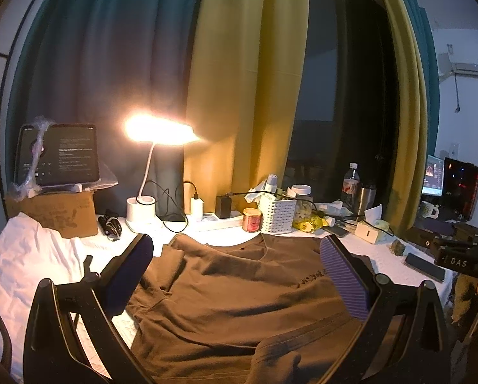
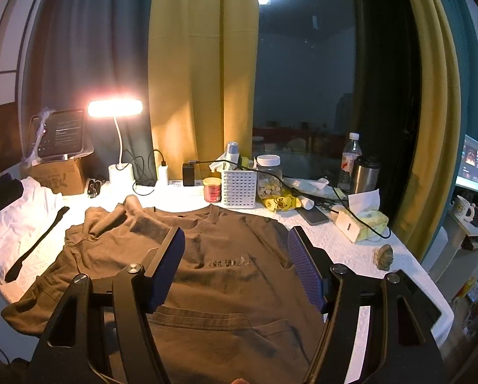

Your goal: Fold small clothes

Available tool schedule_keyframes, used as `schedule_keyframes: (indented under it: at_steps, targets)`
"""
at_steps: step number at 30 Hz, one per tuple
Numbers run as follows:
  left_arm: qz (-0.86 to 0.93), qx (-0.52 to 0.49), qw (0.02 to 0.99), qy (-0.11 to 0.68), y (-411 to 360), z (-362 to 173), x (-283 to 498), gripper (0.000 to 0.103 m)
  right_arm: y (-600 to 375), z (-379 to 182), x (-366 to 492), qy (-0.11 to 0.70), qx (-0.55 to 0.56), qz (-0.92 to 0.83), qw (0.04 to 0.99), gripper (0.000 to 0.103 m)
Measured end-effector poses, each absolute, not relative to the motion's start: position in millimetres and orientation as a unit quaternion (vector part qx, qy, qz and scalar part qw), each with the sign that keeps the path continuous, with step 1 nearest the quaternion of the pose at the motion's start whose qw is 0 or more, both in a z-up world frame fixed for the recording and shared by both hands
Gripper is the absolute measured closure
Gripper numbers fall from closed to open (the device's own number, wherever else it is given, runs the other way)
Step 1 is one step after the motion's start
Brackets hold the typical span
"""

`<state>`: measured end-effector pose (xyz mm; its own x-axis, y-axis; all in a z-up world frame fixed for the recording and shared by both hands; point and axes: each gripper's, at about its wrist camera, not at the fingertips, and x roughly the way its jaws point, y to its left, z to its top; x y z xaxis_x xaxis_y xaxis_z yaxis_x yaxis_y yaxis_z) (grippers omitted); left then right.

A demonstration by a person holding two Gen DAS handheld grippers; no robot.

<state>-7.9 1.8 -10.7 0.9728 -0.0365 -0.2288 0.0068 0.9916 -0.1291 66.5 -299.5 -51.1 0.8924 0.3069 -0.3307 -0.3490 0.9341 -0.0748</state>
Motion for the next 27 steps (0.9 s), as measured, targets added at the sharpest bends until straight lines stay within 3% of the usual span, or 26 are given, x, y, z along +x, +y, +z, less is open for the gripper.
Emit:
schedule_keyframes:
  at_steps: [27]
  targets:
    - [-0.007,-0.058,0.992,0.116,0.2,-7.4,-8.1,0.001,-300.4,-50.9,68.2,0.159,-0.066,0.169,0.971,0.033]
